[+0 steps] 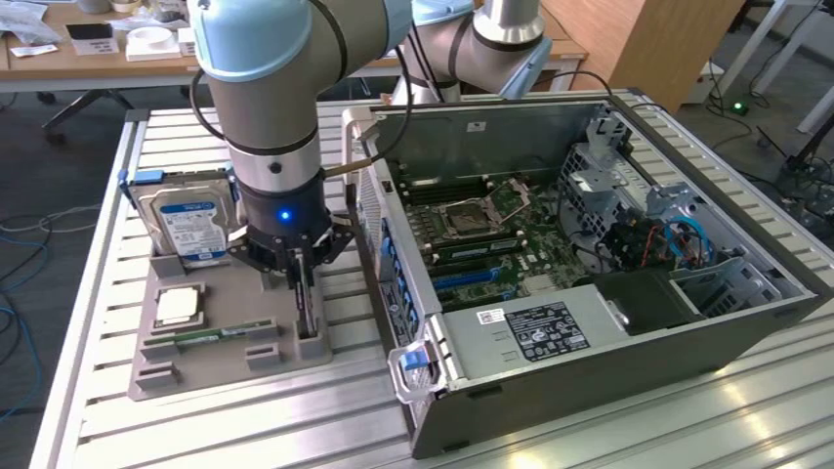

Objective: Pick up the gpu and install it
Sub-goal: 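Pick up the gpu and move the gpu toward the slot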

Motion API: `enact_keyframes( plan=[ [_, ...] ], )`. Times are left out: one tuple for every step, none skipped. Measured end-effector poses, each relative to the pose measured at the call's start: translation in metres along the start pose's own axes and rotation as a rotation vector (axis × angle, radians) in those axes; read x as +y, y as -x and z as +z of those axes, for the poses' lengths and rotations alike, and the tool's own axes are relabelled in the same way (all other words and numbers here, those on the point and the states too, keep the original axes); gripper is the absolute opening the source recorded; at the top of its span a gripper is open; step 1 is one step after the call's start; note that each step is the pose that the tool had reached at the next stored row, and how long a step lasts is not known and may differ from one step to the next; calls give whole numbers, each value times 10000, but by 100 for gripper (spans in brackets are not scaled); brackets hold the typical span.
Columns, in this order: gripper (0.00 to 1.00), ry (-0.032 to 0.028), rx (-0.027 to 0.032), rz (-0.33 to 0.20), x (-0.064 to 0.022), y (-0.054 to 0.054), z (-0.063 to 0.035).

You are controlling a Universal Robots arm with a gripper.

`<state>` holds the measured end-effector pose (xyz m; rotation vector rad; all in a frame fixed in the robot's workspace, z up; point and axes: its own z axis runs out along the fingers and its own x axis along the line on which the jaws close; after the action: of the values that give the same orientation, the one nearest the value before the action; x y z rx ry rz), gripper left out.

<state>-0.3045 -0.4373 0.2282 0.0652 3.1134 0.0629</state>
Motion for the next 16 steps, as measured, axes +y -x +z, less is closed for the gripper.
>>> enact_keyframes(
  plan=[
    [26, -1, 1, 0, 0, 0, -6],
    [26, -3, 3, 1, 0, 0, -15],
    [26, -3, 2, 1, 1, 0, -29],
    [26, -3, 2, 1, 2, 1, -46],
    [26, -3, 2, 1, 2, 1, -66],
    [26, -2, 1, 0, 3, 2, -88],
    [26, -3, 2, 0, 4, 2, -112],
    [26, -3, 2, 0, 5, 3, -138],
    [26, -2, 0, 1, 6, 4, -164],
    [26, -3, 0, 0, 7, 4, -195],
    [26, -3, -2, 0, 9, 5, -224],
    [26, -2, -3, 0, 10, 6, -254],
    [26, -2, -6, -1, 11, 7, -287],
    [26, -1, -11, -1, 13, 8, -325],
    [26, -2, -15, -1, 14, 9, -366],
    [26, -2, -18, -2, 16, 11, -406]
  ],
)
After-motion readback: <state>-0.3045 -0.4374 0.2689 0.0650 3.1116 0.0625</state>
